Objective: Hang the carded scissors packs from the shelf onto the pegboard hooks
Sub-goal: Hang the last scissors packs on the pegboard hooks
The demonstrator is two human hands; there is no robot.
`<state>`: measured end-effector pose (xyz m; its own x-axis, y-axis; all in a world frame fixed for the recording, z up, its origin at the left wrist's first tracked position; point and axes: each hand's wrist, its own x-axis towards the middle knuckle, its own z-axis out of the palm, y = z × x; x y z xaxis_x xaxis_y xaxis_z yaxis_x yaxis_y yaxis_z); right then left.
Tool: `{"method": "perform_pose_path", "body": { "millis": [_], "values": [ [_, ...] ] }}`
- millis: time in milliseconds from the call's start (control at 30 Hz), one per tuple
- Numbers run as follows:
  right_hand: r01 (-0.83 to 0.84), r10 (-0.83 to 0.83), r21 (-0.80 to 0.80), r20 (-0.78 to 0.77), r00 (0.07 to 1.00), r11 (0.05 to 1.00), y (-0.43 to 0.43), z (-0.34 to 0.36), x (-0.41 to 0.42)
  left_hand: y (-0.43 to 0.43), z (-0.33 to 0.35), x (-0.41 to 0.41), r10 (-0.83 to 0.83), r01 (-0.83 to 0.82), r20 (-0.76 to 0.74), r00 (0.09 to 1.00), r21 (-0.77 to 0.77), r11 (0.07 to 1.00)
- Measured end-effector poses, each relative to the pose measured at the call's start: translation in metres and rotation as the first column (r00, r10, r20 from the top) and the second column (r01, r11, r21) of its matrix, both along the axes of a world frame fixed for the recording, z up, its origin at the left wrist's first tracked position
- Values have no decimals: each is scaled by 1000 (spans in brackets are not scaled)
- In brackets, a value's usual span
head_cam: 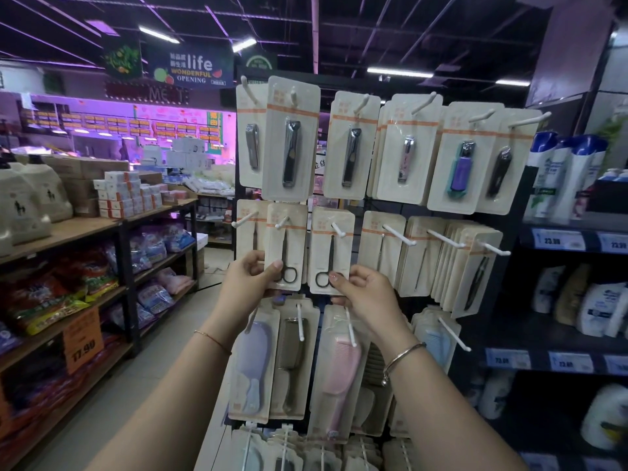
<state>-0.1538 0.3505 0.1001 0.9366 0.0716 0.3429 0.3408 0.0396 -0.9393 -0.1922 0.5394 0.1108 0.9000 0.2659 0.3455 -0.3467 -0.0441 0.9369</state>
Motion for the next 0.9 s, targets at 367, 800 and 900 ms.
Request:
{"method": "perform_pose_path", "body": {
  "millis": [367,800,900],
  "values": [
    [66,-63,-80,41,997,995,0,-9,-3,-3,-6,-5,30,-29,-11,999,73,997],
    [241,-200,-307,160,967,921,-46,0,-38,9,-10,-35,200,-181,-76,977,204,962],
    [308,-222,-371,258,940,876,-56,0,-46,5,-9,-47,353,-327,31,935,459,826]
  ]
}}
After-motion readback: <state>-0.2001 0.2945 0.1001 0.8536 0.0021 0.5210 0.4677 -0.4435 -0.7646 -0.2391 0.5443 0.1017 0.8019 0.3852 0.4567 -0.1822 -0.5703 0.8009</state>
